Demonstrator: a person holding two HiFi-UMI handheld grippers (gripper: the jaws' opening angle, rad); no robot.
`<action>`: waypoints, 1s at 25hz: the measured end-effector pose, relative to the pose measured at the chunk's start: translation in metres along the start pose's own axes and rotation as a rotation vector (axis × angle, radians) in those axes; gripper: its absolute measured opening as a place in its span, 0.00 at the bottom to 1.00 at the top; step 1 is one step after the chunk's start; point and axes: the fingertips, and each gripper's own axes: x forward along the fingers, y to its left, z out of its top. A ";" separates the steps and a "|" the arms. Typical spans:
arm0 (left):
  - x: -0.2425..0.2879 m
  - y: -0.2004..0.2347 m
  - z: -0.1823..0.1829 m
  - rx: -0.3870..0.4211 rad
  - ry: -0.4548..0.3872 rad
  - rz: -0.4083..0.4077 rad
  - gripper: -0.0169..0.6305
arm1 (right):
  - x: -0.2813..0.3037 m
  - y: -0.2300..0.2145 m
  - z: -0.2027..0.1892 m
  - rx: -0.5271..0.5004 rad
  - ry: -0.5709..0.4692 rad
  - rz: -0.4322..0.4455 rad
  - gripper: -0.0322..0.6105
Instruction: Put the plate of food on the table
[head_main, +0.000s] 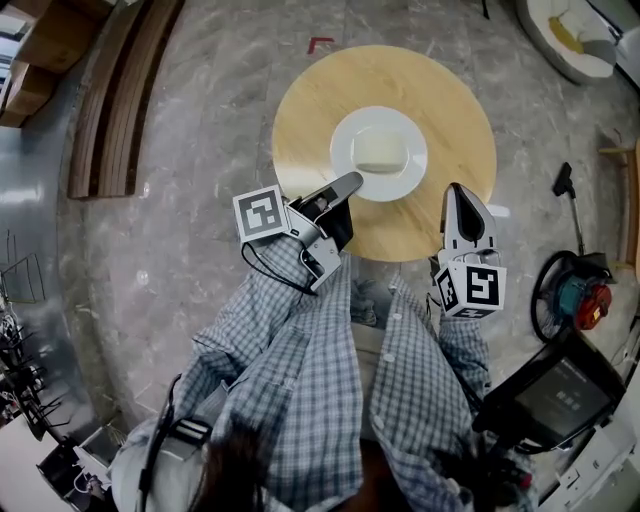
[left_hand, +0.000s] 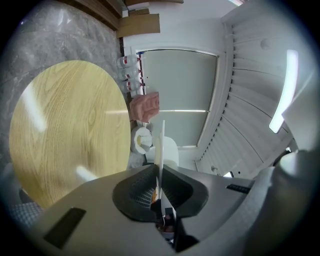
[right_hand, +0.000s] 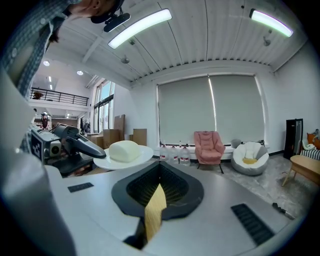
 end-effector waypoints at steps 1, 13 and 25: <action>0.002 0.003 0.005 -0.007 0.001 0.002 0.07 | 0.006 0.001 -0.001 -0.001 0.005 0.002 0.06; 0.023 0.018 0.026 -0.026 -0.005 0.023 0.07 | 0.020 -0.011 -0.008 -0.004 0.055 -0.002 0.06; 0.036 0.033 0.031 -0.046 -0.044 0.040 0.07 | 0.032 -0.019 -0.015 0.004 0.092 0.040 0.06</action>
